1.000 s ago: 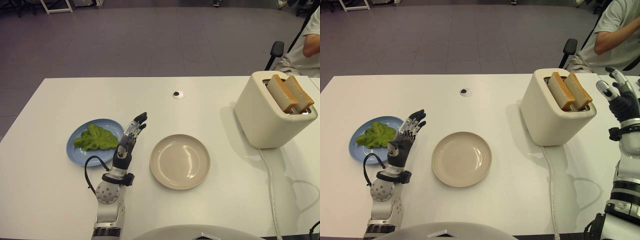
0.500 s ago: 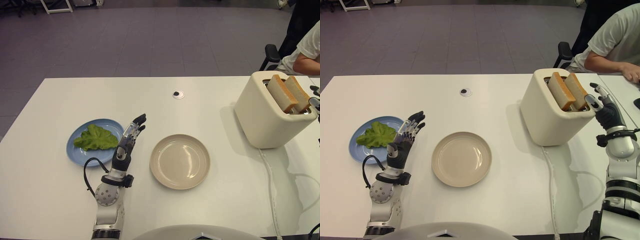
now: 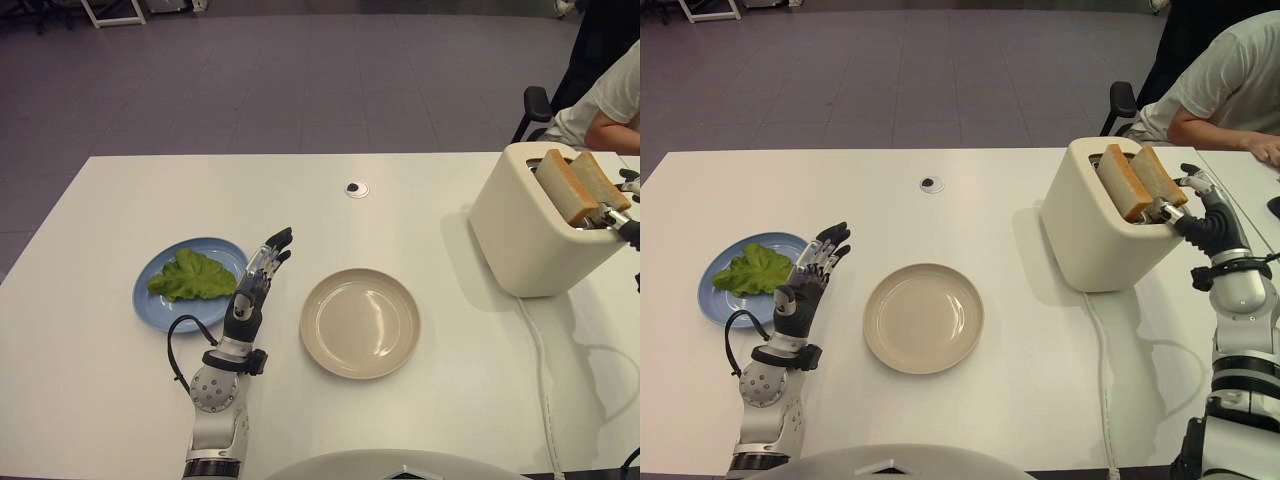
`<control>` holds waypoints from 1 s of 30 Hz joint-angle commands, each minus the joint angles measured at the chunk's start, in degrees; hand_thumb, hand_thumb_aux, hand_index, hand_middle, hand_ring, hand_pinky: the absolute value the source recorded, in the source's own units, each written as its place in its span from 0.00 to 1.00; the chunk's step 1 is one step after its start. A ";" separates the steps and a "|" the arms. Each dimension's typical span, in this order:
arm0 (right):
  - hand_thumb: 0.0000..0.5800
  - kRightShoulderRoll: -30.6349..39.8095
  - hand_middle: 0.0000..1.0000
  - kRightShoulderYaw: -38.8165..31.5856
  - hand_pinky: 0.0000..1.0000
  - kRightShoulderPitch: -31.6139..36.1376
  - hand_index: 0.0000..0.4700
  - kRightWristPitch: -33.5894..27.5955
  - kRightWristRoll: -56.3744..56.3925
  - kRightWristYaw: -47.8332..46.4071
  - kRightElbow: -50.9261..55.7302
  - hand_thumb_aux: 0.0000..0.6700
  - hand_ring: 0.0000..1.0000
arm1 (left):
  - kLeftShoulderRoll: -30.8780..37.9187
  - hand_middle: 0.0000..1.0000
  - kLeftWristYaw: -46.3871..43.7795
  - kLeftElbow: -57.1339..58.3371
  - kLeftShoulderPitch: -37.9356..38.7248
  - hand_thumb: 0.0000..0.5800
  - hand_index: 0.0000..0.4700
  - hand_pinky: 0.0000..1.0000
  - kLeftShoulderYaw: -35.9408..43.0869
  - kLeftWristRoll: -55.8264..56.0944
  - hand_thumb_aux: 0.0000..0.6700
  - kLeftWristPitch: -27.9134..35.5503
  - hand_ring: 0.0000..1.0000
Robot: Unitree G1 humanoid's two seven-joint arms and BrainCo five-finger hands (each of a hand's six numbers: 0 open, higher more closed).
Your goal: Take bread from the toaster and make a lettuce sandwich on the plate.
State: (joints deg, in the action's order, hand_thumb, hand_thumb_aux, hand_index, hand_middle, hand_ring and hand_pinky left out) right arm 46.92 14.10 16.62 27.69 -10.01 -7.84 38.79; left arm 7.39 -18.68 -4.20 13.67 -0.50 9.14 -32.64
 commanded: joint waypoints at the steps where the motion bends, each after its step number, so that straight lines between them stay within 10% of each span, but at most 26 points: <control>1: 0.84 0.67 0.00 -0.36 0.00 0.23 0.60 -0.28 -0.07 0.34 -0.12 0.60 0.00 | 0.22 0.00 0.03 -0.31 0.22 0.00 0.00 0.00 0.30 -0.28 0.00 0.16 0.00; 8: 1.00 0.96 0.00 0.40 0.00 0.73 1.00 -0.13 -0.65 3.00 -4.93 1.00 0.00 | 0.26 0.00 0.00 -0.25 0.22 0.00 0.00 0.00 0.23 -0.26 0.00 0.11 0.00; 30: 1.00 -0.17 0.00 1.52 0.00 4.94 1.00 -7.69 4.24 -1.14 -31.63 1.00 0.00 | 0.20 0.00 -0.24 0.30 -0.41 0.00 0.00 0.00 0.47 -0.36 0.00 0.21 0.00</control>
State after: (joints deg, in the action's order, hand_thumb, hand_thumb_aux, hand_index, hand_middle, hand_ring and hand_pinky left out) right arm 47.04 17.51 20.23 20.71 -4.52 -7.83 10.97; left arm 7.42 -18.98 -4.19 13.46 -0.43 9.14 -32.73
